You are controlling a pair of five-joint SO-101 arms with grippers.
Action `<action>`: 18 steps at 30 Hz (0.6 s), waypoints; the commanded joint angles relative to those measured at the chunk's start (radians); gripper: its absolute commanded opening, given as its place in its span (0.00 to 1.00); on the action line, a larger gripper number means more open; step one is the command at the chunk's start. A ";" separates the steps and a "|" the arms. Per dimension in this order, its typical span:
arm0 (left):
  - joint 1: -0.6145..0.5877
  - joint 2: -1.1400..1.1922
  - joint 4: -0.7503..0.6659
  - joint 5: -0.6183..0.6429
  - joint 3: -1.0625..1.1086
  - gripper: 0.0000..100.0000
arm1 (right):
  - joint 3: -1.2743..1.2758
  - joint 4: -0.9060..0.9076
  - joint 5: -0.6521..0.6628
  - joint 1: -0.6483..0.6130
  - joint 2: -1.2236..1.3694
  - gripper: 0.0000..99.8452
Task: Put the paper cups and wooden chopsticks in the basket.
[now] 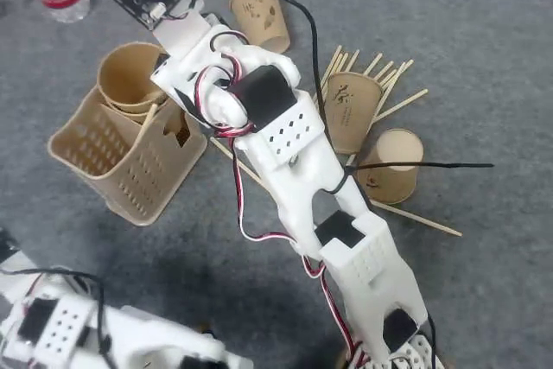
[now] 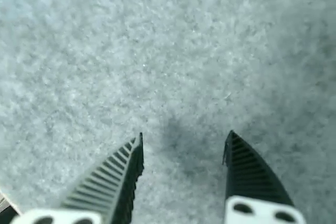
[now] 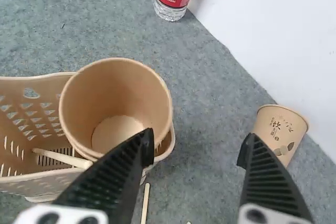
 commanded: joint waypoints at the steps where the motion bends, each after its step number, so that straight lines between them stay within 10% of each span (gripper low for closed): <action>1: 0.006 -0.109 -0.003 -0.003 0.018 0.24 | -0.060 0.025 -0.005 0.012 -0.044 0.26; 8: 0.009 -0.147 0.035 -0.002 0.019 0.24 | -0.146 0.340 -0.006 0.127 -0.142 0.26; 18: 0.031 -0.152 0.115 -0.005 -0.002 0.24 | 0.539 0.329 -0.005 0.288 -0.453 0.25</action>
